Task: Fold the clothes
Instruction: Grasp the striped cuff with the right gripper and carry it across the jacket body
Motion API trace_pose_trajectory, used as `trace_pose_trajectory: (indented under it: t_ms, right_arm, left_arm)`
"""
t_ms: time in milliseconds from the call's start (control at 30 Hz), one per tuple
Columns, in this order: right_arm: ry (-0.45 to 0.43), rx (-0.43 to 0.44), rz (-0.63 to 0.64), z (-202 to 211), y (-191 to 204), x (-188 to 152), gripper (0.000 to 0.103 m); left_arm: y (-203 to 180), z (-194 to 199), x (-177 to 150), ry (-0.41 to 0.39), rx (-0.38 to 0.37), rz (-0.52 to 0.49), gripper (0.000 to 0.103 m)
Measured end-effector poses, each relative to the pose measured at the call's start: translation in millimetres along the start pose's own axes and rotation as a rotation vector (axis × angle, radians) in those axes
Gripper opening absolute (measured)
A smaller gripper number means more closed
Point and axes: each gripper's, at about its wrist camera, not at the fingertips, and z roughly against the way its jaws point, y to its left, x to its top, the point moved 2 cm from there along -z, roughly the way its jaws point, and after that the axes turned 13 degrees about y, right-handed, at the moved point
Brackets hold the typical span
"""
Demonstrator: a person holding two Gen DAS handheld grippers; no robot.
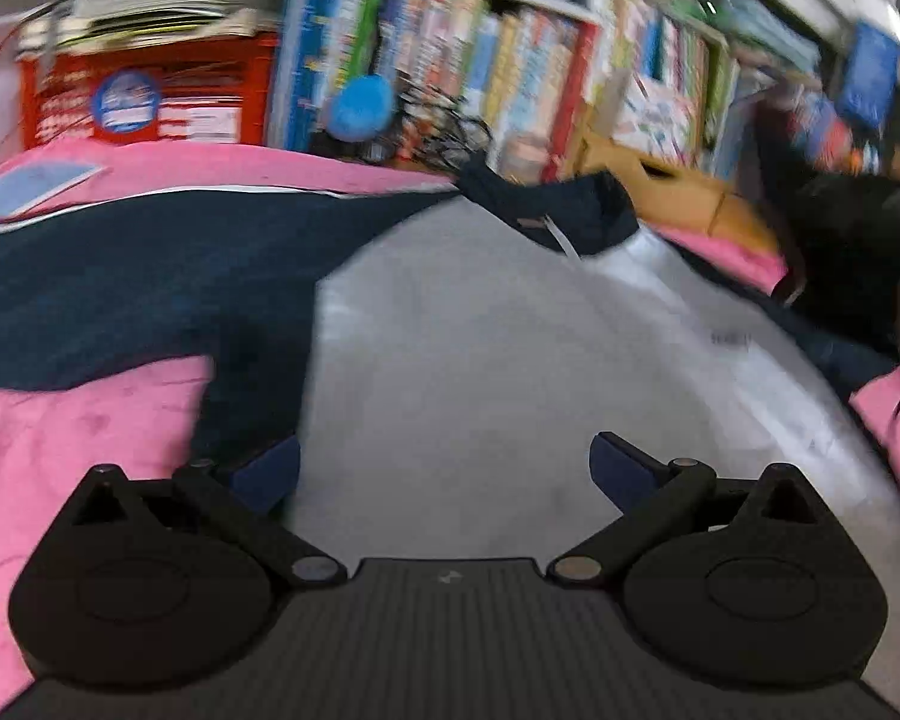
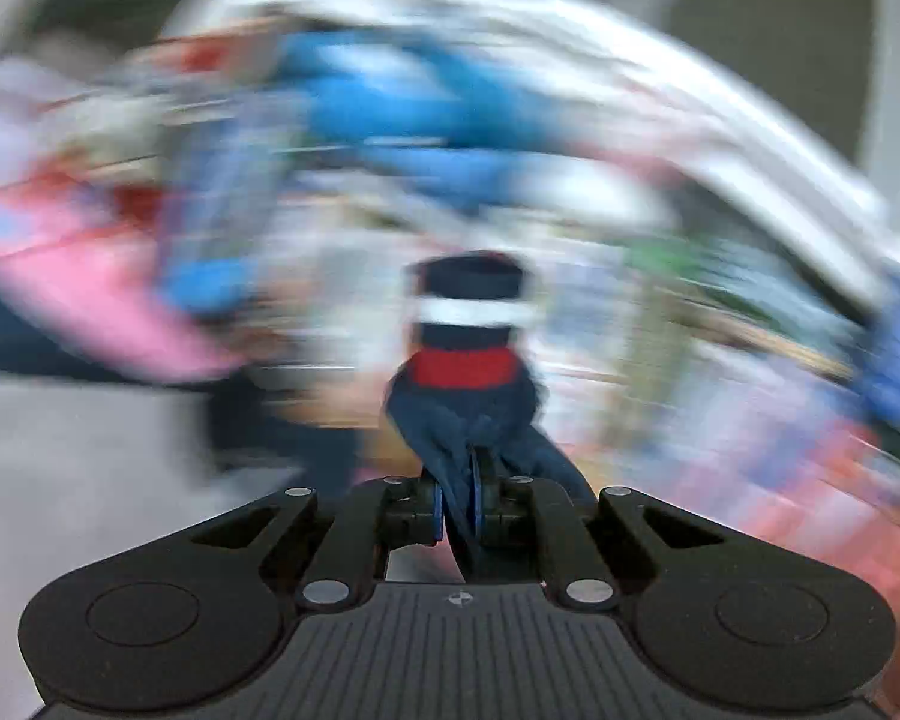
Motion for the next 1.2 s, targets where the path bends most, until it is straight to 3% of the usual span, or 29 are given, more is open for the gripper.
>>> trace_pose_trajectory:
  t_ms: [67,100,200,267,333,400,433,467,500,533,567,800,867,967,1033,1100,1133,1167,1200]
  right_arm:
    - [-0.004,0.142,0.163,4,68,17,0.014]
    - [0.04,0.183,0.207,0,91,13,0.017]
    - [0.079,0.162,0.283,-2,118,3,0.034]
    - [0.094,0.163,0.3,-5,125,2,0.059]
    - [0.098,0.177,0.292,-9,124,7,0.077]
    - [0.103,0.19,0.283,-13,124,11,0.082]
    - [0.105,0.197,0.279,-15,123,13,0.082]
    - [0.107,0.204,0.275,-17,123,16,0.074]
    - [0.109,0.21,0.27,-19,123,18,0.06]
    - [0.112,0.217,0.266,-21,122,20,0.026]
    - [0.114,0.224,0.262,-23,122,22,0.013]
    - [0.059,0.301,0.183,-14,132,49,0.013]
    - [0.075,0.308,0.145,-23,136,54,0.013]
    - [0.127,0.382,-0.006,-41,124,63,0.013]
    - [0.119,0.403,0.035,-32,121,62,0.016]
    - [0.11,0.423,0.076,-24,117,61,0.024]
    - [0.106,0.433,0.096,-19,115,60,0.042]
    - [0.102,0.443,0.117,-15,113,60,0.069]
    - [0.098,0.453,0.137,-11,111,59,0.08]
  left_arm:
    - [13,6,-2,-0.001,0.001,0.023,0.103]
    - [18,8,-4,0.002,0.001,0.03,0.103]
    - [28,5,-10,0.014,-0.008,0.043,0.103]
    - [27,3,-15,-0.018,-0.003,0.011,0.103]
    - [20,0,-18,-0.038,0.043,-0.042,0.103]
    - [13,-3,-22,-0.045,0.08,-0.083,0.103]
    - [12,-3,-22,-0.042,0.084,-0.086,0.103]
    - [15,-3,-22,-0.046,0.071,-0.079,0.103]
    - [18,-2,-22,-0.053,0.053,-0.069,0.103]
    - [20,-2,-22,-0.059,0.034,-0.06,0.103]
    - [23,-1,-22,-0.066,0.016,-0.05,0.103]
    - [33,2,-23,-0.094,-0.045,-0.013,0.103]
    - [34,3,-23,-0.096,-0.051,-0.011,0.103]
    - [37,3,-23,-0.102,-0.065,-0.001,0.103]
    - [37,4,-23,-0.104,-0.069,0.002,0.103]
    - [37,4,-24,-0.104,-0.07,0.001,0.103]
    - [37,4,-24,-0.106,-0.074,0.003,0.103]
    - [38,4,-24,-0.107,-0.078,0.005,0.103]
    - [39,5,-24,-0.109,-0.083,0.008,0.103]
